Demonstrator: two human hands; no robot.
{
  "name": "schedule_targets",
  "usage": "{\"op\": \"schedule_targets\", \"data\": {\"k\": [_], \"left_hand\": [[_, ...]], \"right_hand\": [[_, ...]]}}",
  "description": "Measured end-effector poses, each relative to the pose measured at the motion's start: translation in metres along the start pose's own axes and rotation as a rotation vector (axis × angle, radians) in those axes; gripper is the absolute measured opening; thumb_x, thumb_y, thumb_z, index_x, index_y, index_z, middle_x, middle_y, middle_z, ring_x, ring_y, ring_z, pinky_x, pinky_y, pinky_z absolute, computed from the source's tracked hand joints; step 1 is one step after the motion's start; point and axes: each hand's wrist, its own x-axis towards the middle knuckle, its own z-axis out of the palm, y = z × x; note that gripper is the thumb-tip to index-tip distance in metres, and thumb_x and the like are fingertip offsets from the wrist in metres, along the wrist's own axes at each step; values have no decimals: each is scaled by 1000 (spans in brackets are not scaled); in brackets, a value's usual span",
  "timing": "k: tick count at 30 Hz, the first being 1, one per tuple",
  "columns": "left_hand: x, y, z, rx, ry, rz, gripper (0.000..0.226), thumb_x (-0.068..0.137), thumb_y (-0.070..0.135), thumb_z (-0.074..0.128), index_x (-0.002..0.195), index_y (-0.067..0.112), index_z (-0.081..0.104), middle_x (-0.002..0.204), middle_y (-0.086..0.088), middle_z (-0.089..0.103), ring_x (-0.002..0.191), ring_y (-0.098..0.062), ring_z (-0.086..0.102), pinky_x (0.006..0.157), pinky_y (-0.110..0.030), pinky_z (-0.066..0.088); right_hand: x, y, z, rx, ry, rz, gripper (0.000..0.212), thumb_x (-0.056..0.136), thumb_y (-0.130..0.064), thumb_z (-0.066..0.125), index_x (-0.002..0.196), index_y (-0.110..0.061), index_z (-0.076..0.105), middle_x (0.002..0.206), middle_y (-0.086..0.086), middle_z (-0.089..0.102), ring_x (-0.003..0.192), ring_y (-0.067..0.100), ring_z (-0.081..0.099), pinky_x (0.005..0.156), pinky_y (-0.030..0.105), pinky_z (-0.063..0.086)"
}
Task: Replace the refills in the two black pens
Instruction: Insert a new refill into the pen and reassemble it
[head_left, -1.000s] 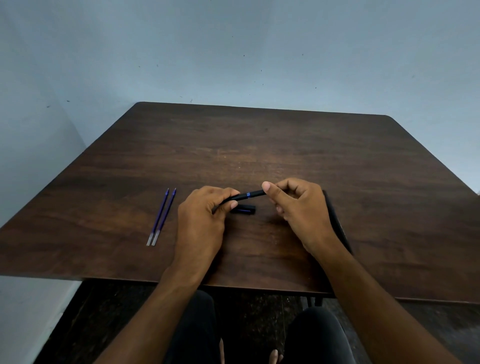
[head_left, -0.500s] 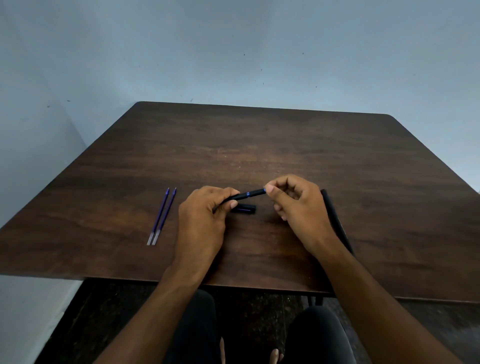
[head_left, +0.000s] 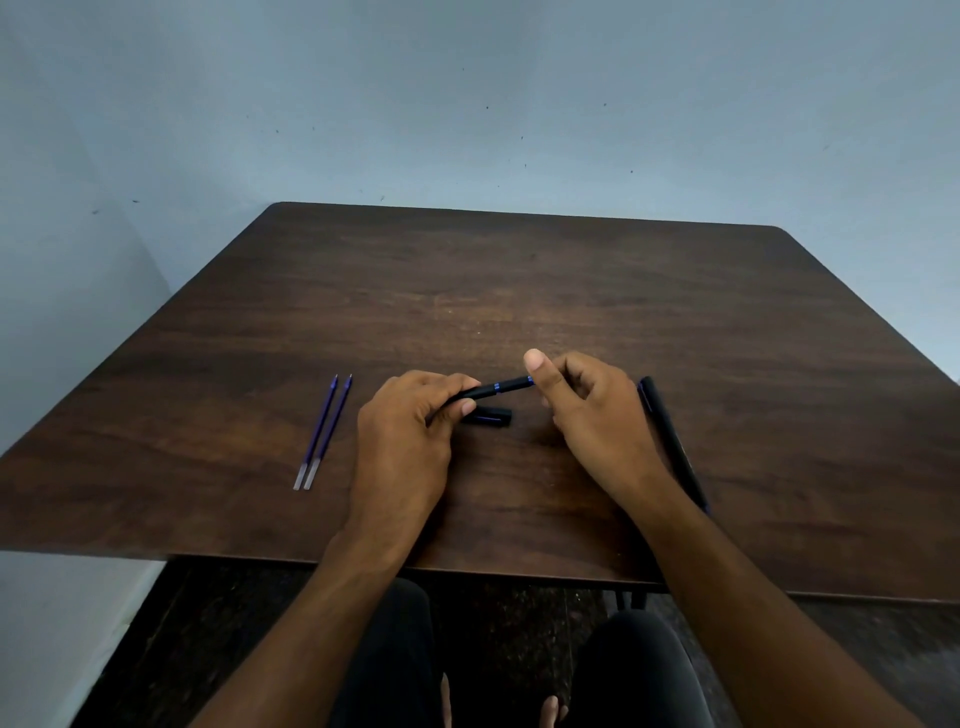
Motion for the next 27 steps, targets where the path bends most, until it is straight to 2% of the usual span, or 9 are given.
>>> {"op": "schedule_targets", "data": {"k": [3, 5, 7, 10, 14, 16, 19, 23, 27], "left_hand": [[0, 0, 0, -3, -4, -3, 25, 86, 16, 75, 109, 26, 76, 100, 16, 71, 98, -2, 62, 90, -19, 48], [0, -1, 0, 3, -8, -6, 25, 86, 17, 75, 109, 27, 76, 100, 17, 70, 98, -2, 62, 89, -14, 45], [0, 0, 0, 6, -9, 1, 25, 86, 16, 75, 109, 26, 76, 100, 18, 70, 98, -1, 62, 89, -10, 42], [0, 1, 0, 17, -9, 21, 25, 86, 16, 75, 109, 25, 76, 100, 15, 71, 97, -4, 62, 89, -16, 46], [-1, 2, -1, 25, -19, 30, 24, 87, 16, 74, 109, 24, 77, 99, 13, 71, 96, -5, 62, 88, -17, 46], [-1, 2, -1, 33, -16, 29, 24, 87, 15, 74, 109, 24, 76, 99, 13, 71, 95, -5, 61, 88, -14, 44], [0, 3, -1, 27, -1, 25, 24, 86, 13, 74, 108, 22, 77, 99, 13, 71, 95, -4, 62, 89, -10, 43], [0, 3, -2, 27, -13, 13, 24, 86, 13, 75, 109, 22, 77, 100, 13, 71, 97, -4, 62, 89, -10, 43], [0, 3, -2, 27, -22, 18, 25, 86, 14, 75, 109, 23, 76, 100, 16, 69, 96, -4, 62, 89, -9, 42]], "right_hand": [[0, -1, -1, 99, -28, 27, 17, 93, -35, 67, 86, -20, 70, 74, -6, 63, 68, 9, 57, 68, 33, 51], [1, 0, -2, 91, -34, 29, 11, 94, -28, 68, 88, -18, 70, 75, -5, 63, 71, 10, 57, 70, 36, 52], [0, 1, -1, 61, -32, 15, 14, 95, -29, 66, 86, -18, 68, 71, -8, 61, 68, 6, 55, 67, 28, 50], [-1, 1, -1, -44, -10, -37, 26, 97, -35, 61, 78, -18, 64, 64, -9, 56, 59, -1, 49, 58, 12, 42], [0, 0, -1, -119, -5, -76, 44, 99, -39, 57, 72, -4, 61, 63, 9, 59, 57, 4, 46, 55, 18, 39], [1, 0, -1, -115, -9, -69, 50, 99, -43, 55, 71, -1, 61, 62, 9, 59, 57, 8, 48, 55, 22, 41], [0, 0, -1, -83, -19, -42, 41, 97, -47, 56, 71, -16, 65, 61, -7, 58, 57, 1, 52, 57, 20, 45], [-1, 1, 0, 3, -50, -33, 13, 95, -33, 64, 84, -26, 65, 70, -10, 60, 63, -2, 53, 61, 16, 46], [-1, 1, -1, -45, -57, -72, 22, 99, -32, 59, 80, -20, 63, 65, -8, 54, 61, 1, 48, 61, 16, 42]]}}
